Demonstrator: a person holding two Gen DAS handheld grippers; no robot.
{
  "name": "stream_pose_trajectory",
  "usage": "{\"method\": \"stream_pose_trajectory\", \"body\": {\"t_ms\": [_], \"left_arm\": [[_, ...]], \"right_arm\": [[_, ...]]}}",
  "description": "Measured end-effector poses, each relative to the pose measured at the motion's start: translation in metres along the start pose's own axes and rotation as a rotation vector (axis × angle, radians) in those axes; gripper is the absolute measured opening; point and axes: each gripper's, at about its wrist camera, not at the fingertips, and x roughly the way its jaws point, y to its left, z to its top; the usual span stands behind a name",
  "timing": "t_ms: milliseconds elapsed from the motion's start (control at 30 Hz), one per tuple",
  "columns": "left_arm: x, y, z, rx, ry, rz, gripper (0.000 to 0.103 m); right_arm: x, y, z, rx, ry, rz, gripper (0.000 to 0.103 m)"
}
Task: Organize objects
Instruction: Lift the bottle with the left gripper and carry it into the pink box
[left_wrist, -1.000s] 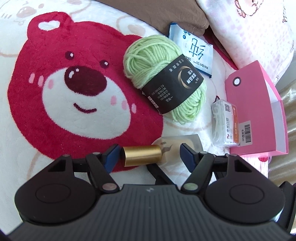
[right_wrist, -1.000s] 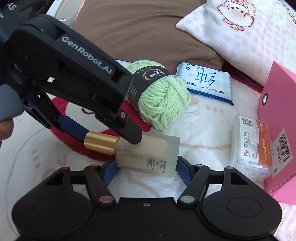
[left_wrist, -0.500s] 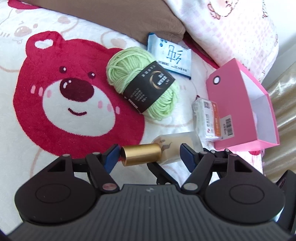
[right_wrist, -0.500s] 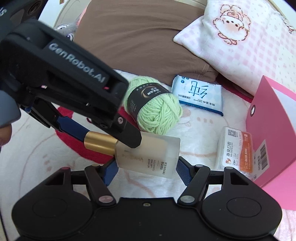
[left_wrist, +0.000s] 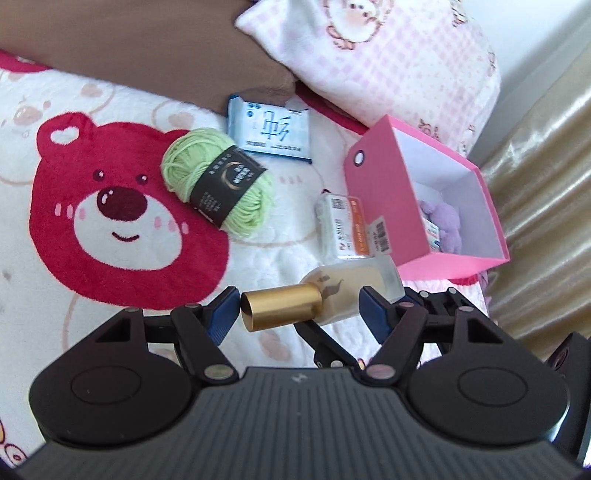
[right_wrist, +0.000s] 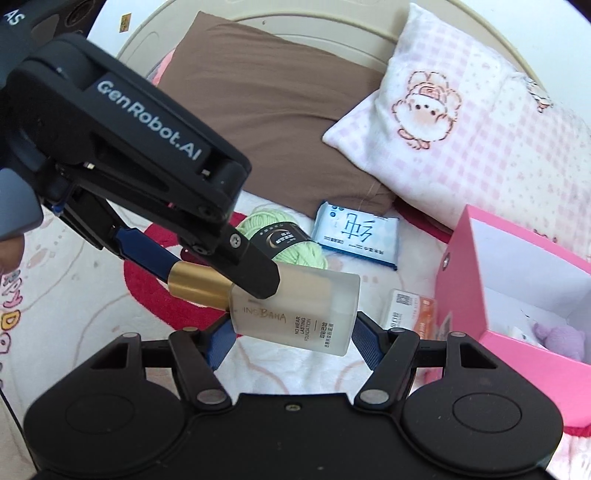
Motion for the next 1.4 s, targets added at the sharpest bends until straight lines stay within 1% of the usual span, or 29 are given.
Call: {"method": "stream_pose_trajectory", "body": {"t_ms": [233,367,567,767,967,1067,1233,1333,1400], "left_arm": [[-0.024,-0.045,0.000,0.119,0.019,0.007,0.069],[-0.035,-0.073,0.003,0.182,0.022,0.001,0.069],[-0.044,-0.104,0.009,0.214,0.030,-0.034,0.069],[-0.044,-0.134,0.020,0.240,0.044,-0.065,0.069],[-0.033,-0.160,0.037,0.264,0.076,-0.087,0.069],[-0.027,-0.173,0.048,0.264,0.093,-0.089,0.067],[-0.020,-0.197,0.072,0.266,0.074,-0.094,0.067],[-0.007,-0.205,0.089,0.243,0.064,-0.118,0.067],[0.007,-0.210,0.100,0.261,0.063,-0.155,0.067]], "right_arm": [[-0.038,-0.014,0.012,0.027,-0.004,-0.031,0.072],[-0.060,-0.023,0.022,0.039,-0.002,-0.070,0.072],[-0.092,-0.042,0.032,0.024,-0.007,-0.111,0.072],[-0.112,-0.059,0.037,0.011,-0.021,-0.159,0.072],[-0.118,-0.084,0.042,0.020,-0.028,-0.203,0.072],[-0.118,-0.097,0.045,0.027,-0.029,-0.221,0.072],[-0.118,-0.129,0.056,0.049,-0.031,-0.232,0.072],[-0.114,-0.153,0.062,0.042,-0.032,-0.243,0.072],[-0.108,-0.167,0.065,0.042,-0.028,-0.263,0.072]]}}
